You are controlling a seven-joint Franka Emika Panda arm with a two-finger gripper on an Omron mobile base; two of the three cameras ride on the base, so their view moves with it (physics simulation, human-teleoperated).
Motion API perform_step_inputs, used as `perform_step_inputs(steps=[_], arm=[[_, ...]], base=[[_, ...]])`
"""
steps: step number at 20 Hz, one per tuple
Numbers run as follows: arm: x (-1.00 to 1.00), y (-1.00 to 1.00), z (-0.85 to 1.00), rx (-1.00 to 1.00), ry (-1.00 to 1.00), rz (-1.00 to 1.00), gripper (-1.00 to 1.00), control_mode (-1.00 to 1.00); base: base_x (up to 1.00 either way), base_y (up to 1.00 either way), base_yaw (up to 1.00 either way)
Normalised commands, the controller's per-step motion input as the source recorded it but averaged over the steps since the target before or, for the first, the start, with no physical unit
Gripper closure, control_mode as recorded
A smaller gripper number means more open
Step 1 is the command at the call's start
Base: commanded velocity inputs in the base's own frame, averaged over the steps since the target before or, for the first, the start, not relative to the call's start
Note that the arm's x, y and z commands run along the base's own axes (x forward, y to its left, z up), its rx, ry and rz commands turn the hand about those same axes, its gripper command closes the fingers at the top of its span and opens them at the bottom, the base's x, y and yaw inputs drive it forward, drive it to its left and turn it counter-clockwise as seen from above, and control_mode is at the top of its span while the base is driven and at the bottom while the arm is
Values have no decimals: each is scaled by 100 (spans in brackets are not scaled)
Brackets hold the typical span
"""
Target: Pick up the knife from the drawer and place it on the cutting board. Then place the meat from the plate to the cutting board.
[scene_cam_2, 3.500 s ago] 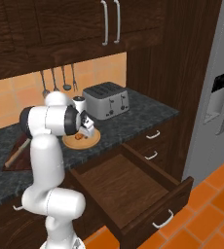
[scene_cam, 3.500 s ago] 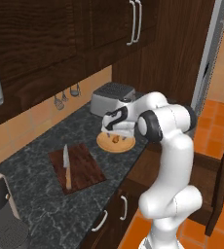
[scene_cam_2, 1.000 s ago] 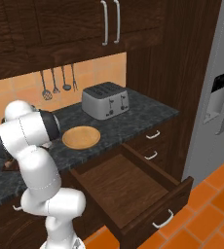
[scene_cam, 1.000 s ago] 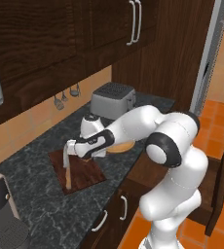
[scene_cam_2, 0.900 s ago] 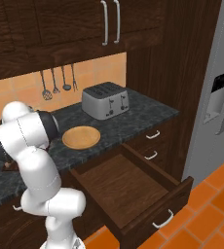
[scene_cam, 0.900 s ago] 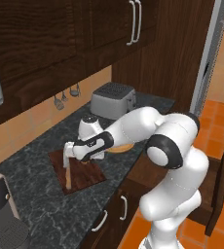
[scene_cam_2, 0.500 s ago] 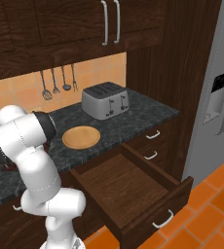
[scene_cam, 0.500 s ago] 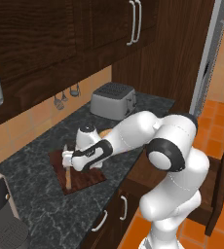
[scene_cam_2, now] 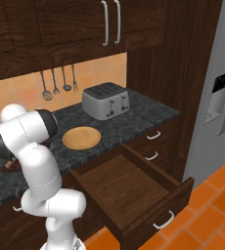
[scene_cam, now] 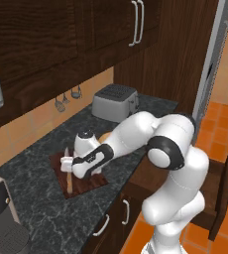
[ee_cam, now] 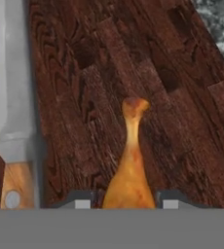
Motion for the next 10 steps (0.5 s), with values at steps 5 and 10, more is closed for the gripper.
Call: perform_step_inputs(steps=[5,10], arm=[[-30,-1,29,2,-2,0,-100,-100],[-38,-17,42,4,-8,0,-100,-100]], base=[[0,0,0],[0,0,0]])
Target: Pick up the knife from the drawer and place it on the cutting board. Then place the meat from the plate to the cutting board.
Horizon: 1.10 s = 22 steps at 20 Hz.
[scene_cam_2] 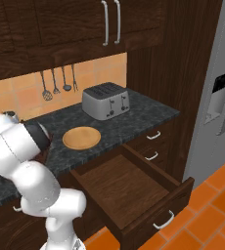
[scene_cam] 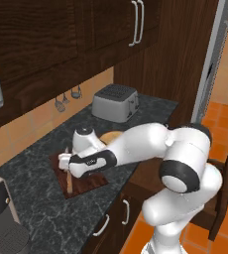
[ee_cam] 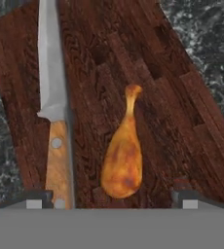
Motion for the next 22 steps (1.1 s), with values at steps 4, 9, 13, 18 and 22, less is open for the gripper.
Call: perform_step_inputs(steps=[4,9,13,18,22], arm=[[-41,-25,58,8,-6,0,-100,-100],[-42,-34,47,14,-4,0,-100,-100],[-31,-21,35,17,0,1,-100,-100],[-19,-12,29,15,0,3,-100,-100],[-14,-8,33,14,0,3,-100,-100]], base=[[0,0,0],[0,0,0],[0,0,0],[0,0,0],[0,0,0]])
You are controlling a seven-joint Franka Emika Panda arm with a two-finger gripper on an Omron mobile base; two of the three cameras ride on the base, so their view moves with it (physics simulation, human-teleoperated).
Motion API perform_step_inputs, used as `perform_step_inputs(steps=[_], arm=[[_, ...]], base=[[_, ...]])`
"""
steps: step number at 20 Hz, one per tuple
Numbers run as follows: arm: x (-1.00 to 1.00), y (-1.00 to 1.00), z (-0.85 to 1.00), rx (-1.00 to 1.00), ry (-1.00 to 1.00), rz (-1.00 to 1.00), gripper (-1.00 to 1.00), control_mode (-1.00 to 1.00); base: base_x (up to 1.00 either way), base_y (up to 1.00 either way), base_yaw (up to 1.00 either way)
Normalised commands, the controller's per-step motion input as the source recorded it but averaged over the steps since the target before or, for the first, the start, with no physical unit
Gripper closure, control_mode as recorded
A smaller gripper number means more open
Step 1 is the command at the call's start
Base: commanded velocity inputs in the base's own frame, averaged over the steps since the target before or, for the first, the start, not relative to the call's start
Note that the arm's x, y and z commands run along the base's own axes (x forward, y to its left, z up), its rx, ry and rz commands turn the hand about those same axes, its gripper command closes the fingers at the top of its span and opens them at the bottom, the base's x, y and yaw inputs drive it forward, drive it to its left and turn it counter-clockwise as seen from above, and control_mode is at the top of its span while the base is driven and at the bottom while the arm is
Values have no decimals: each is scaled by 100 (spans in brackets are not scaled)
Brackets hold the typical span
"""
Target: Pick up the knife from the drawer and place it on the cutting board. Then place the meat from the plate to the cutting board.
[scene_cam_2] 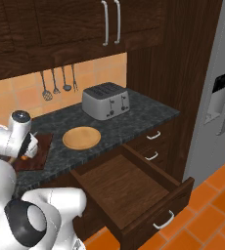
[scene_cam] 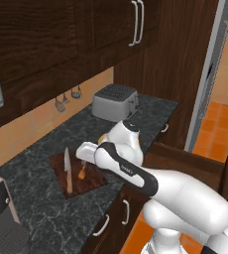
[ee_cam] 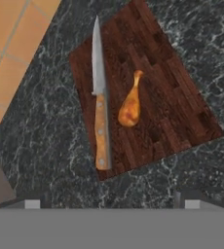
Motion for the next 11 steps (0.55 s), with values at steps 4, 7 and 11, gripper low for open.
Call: perform_step_inputs(steps=[4,7,11], arm=[[-15,-8,36,15,0,3,-100,-100],[-16,-4,33,14,0,4,-100,-100],[-22,-15,32,15,0,4,-100,-100]], base=[[0,0,0],[0,0,0],[0,0,0]])
